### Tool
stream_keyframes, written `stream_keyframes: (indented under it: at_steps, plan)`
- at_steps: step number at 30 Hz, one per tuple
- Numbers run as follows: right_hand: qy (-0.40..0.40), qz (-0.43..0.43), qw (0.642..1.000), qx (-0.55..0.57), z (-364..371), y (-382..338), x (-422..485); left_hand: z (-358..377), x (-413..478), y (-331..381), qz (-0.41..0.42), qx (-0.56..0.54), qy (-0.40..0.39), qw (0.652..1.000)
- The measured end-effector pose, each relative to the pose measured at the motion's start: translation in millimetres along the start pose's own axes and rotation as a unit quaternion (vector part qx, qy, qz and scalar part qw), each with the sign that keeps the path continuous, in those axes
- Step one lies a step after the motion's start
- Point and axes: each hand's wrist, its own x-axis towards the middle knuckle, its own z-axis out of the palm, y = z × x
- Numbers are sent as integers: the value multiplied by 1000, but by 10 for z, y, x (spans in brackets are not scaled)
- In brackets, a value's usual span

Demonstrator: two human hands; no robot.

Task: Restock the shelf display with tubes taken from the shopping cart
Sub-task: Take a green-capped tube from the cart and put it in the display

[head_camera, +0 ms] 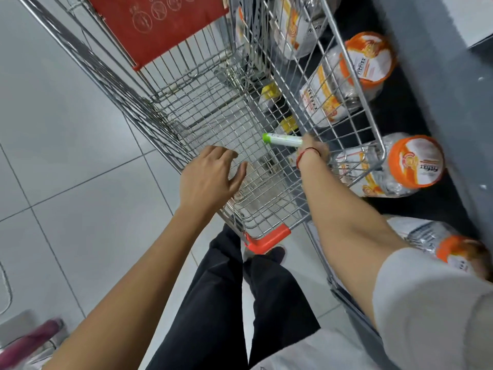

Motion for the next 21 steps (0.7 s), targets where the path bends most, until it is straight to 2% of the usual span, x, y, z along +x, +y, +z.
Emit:
stream_keyframes:
  at_steps: [4, 7, 10, 14, 18, 21]
  plan:
    - [-63, -44, 997, -23, -153, -32, -247, 2, 13, -11, 13, 18, -19, 1000]
    - [-86, -130, 987, -38, -375, -96, -495, -26, 20, -7, 27, 7, -48, 998]
    - [-64, -236, 960, -137, -714, -168, -738, -75, 23, 39, 49, -18, -67, 996]
    - [-44, -325, 918, -222, -1255, -283, -1057, -155, 31, 242, 84, -22, -73, 994]
    - [-16, -382, 894, -235, -1844, -368, -1408, -268, 147, 612, 126, -45, -81, 988]
    - [15, -409, 884, -225, -2357, -389, -1693, -416, 281, 1009, 175, -83, -59, 979]
